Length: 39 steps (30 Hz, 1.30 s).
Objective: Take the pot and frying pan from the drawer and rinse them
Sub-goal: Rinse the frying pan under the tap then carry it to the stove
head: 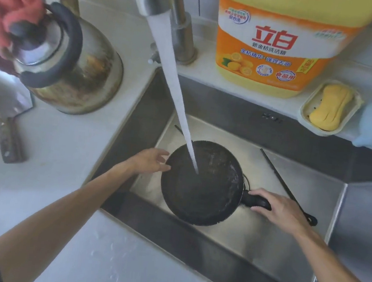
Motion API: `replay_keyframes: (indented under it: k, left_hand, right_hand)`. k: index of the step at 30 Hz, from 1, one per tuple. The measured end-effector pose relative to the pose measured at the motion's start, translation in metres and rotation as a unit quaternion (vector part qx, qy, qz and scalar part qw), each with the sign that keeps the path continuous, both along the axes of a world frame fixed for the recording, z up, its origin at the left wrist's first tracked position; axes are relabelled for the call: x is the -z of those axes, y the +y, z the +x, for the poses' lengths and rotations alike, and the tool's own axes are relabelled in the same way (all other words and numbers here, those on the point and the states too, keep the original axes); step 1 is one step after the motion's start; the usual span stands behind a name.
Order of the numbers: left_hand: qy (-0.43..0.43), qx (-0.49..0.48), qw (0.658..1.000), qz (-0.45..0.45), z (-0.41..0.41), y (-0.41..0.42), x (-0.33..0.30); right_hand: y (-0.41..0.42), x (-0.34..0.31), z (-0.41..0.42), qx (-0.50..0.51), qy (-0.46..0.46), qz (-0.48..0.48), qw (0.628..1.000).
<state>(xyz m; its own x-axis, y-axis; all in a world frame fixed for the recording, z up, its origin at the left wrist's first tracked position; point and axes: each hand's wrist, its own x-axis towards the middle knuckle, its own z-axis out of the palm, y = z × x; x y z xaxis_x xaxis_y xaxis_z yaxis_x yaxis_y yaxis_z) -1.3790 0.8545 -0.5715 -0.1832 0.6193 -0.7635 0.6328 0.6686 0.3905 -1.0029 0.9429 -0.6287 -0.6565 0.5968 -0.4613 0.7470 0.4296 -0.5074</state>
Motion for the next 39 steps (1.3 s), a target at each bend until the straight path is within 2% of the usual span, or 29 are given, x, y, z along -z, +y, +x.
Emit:
replay_keyframes:
  k: [1, 2, 4, 6, 8, 11, 14, 17, 19, 23, 25, 26, 28, 30, 32, 34, 36, 39]
  left_hand:
    - [-0.008, -0.038, 0.995, 0.092, -0.001, 0.006, -0.015]
    - [-0.021, -0.089, 0.974, 0.207, -0.001, 0.012, -0.032]
    - [-0.058, -0.186, 0.894, 0.404, -0.003, 0.024, -0.064]
    - [-0.055, -0.241, 0.828, 0.503, -0.010, 0.040, -0.083]
    - [-0.009, -0.278, 0.804, 0.525, -0.016, 0.055, -0.092]
    - [0.048, -0.297, 0.808, 0.507, -0.018, 0.071, -0.095]
    - [0.086, -0.299, 0.797, 0.518, -0.014, 0.080, -0.098]
    - [0.133, -0.254, 0.800, 0.527, -0.004, 0.083, -0.101]
    - [0.120, -0.205, 0.809, 0.538, 0.004, 0.086, -0.103]
    - [0.047, -0.173, 0.830, 0.529, 0.003, 0.076, -0.099]
    - [0.044, -0.169, 0.848, 0.500, 0.002, 0.048, -0.075]
    - [0.065, -0.148, 0.876, 0.455, 0.003, 0.032, -0.060]
    - [0.107, -0.051, 0.946, 0.302, 0.006, 0.007, -0.029]
    - [0.119, 0.044, 0.982, 0.139, 0.008, -0.003, -0.006]
    - [0.106, 0.125, 0.986, 0.028, 0.007, -0.004, 0.007]
    - [0.066, 0.176, 0.982, -0.034, 0.007, -0.005, 0.015]
    - [0.043, 0.173, 0.983, -0.039, 0.008, -0.010, 0.024]
    - [0.070, 0.135, 0.988, 0.001, 0.015, -0.015, 0.033]
  right_hand:
    - [0.000, 0.000, 0.000, 0.001, 0.001, 0.000, 1.000]
    - [0.000, 0.000, 0.000, 0.002, 0.000, -0.001, 1.000]
    - [-0.001, 0.000, 0.001, 0.006, -0.002, -0.003, 1.000]
    - [-0.001, 0.002, 0.001, 0.005, -0.003, -0.006, 1.000]
    - [-0.001, 0.003, 0.002, 0.005, -0.005, -0.009, 1.000]
    - [0.002, 0.004, 0.002, 0.003, -0.009, -0.021, 1.000]
    - [0.003, 0.006, 0.002, 0.007, -0.011, -0.033, 0.999]
    - [0.001, 0.008, 0.003, 0.018, -0.018, -0.038, 0.999]
    - [0.001, 0.008, 0.002, 0.022, -0.021, -0.044, 0.999]
    - [-0.001, 0.007, 0.001, 0.010, -0.025, -0.030, 0.999]
    - [-0.001, 0.005, 0.000, -0.002, -0.032, -0.023, 0.999]
    - [-0.001, 0.005, -0.001, -0.005, -0.034, -0.022, 0.999]
    - [0.000, 0.006, 0.000, -0.008, -0.037, -0.030, 0.999]
    - [0.000, 0.007, 0.002, -0.003, -0.032, -0.042, 0.999]
    - [0.000, 0.007, 0.002, 0.021, -0.018, -0.058, 0.998]
    - [0.000, 0.008, 0.001, 0.033, -0.011, -0.068, 0.997]
    - [0.001, 0.010, 0.001, 0.025, -0.021, -0.072, 0.997]
    - [0.001, 0.010, 0.002, 0.040, -0.017, -0.064, 0.997]
